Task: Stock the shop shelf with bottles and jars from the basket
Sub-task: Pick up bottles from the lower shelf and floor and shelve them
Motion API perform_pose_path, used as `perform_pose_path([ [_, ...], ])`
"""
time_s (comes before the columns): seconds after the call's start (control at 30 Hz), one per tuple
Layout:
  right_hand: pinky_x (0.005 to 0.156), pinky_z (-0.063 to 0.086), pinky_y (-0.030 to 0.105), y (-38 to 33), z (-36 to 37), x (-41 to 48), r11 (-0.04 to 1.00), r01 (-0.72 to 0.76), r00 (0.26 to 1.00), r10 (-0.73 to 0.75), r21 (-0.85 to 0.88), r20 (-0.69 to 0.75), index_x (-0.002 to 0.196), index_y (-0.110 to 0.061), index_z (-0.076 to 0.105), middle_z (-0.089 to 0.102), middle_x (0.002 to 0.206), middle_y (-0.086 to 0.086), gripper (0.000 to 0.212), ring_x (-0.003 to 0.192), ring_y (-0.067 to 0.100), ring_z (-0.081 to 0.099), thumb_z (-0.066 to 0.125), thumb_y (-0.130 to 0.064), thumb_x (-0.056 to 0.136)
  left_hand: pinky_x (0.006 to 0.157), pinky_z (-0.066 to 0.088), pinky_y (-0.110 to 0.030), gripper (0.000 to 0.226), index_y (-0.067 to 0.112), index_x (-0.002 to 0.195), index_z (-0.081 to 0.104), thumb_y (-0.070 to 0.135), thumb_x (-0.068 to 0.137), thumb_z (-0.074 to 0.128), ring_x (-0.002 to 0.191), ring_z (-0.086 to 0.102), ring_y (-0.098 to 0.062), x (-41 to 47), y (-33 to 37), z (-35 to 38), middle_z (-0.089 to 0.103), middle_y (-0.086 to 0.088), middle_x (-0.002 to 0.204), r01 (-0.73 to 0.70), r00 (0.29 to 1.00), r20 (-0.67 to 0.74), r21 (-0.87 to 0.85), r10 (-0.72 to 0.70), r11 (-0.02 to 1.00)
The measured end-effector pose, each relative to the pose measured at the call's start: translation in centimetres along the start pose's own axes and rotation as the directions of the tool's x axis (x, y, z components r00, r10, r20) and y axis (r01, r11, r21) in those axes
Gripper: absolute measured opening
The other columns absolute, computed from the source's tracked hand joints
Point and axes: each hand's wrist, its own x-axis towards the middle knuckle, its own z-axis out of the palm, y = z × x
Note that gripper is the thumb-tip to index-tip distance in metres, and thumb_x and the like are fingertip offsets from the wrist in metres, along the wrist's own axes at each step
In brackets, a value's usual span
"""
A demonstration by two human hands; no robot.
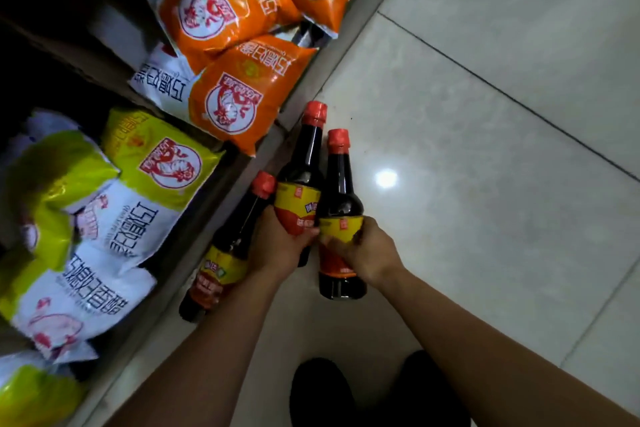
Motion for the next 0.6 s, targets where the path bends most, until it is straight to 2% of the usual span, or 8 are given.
perform_pose_path([
  [0.1,0.070,0.044,0.026,0.3,0.2,1.4,0.998,-0.029,1.000,0.029,-0.052,-0.007,0.104,-0.018,0.062,0.063,0.092,0.001,0.044,0.081,0.018,0.058,0.074,-0.042,0.069,0.093,0.044,-0.037,0.068,0.009,0.123,0.045,0.024,0.066,0.079,0.111,0.056,-0.030,0.6,-0.3,0.0,0.058,-0.013,0.123,0.013,0.998,0.056,-0.026,-0.011,1.000],
  [0.17,0.070,0.043,0.025,0.7,-0.2,1.5,0.997,-0.037,0.999,0.038,-0.069,0.014,0.106,-0.021,0.062,0.063,0.093,-0.001,0.045,0.082,0.017,0.058,0.074,-0.042,0.068,0.090,0.046,-0.036,0.067,0.008,0.122,0.047,0.022,0.065,0.080,0.106,0.058,-0.028,0.6,-0.4,-0.3,0.060,-0.013,0.120,0.038,0.996,0.087,-0.087,-0.031,0.995],
  [0.23,0.073,0.047,0.025,1.4,-0.8,0.7,1.000,-0.030,0.998,0.029,0.004,0.061,0.105,-0.025,0.063,0.066,0.097,-0.003,0.045,0.086,0.015,0.062,0.076,-0.043,0.066,0.085,0.045,-0.032,0.063,0.008,0.123,0.048,0.018,0.068,0.078,0.098,0.058,-0.024,-0.4,-0.1,-0.6,0.061,-0.011,0.115,0.074,0.989,0.139,-0.186,-0.049,0.980],
  [0.3,0.084,0.053,0.031,2.0,-1.6,-1.2,0.986,-0.055,0.994,0.040,0.154,0.102,0.101,-0.026,0.064,0.070,0.100,-0.002,0.046,0.089,0.014,0.066,0.081,-0.039,0.059,0.081,0.044,-0.030,0.057,0.009,0.120,0.051,0.013,0.070,0.076,0.092,0.057,-0.021,-2.3,0.0,-0.8,0.061,-0.008,0.107,0.114,0.982,0.175,-0.272,-0.068,0.956],
  [0.4,0.089,0.053,0.038,2.7,-2.9,-5.8,0.954,-0.105,0.990,0.073,0.280,0.123,0.101,-0.024,0.064,0.072,0.100,0.002,0.053,0.092,0.017,0.068,0.086,-0.031,0.053,0.078,0.049,-0.031,0.048,0.014,0.110,0.056,0.013,0.067,0.078,0.089,0.062,-0.020,-6.8,0.0,-1.9,0.066,-0.007,0.104,0.164,0.965,0.248,-0.320,-0.085,0.933],
  [0.5,0.083,0.056,0.033,1.8,-5.0,-11.4,0.934,-0.130,0.985,0.082,0.332,0.153,0.103,-0.018,0.065,0.074,0.096,0.005,0.069,0.091,0.020,0.070,0.084,-0.038,0.039,0.078,0.054,-0.033,0.056,0.017,0.111,0.057,0.020,0.061,0.082,0.090,0.065,-0.018,-12.6,0.4,-4.2,0.068,-0.003,0.103,0.218,0.934,0.343,-0.334,-0.097,0.917],
  [0.6,0.065,0.054,0.019,0.0,-7.5,-17.6,0.924,-0.122,0.985,0.066,0.363,0.162,0.102,-0.013,0.066,0.075,0.086,0.005,0.064,0.080,0.013,0.071,0.083,-0.025,0.041,0.077,0.054,-0.028,0.077,0.017,0.109,0.060,0.037,0.038,0.082,0.085,0.068,-0.013,-18.5,1.3,-7.5,0.072,0.002,0.094,0.217,0.928,0.360,-0.326,-0.091,0.920],
])
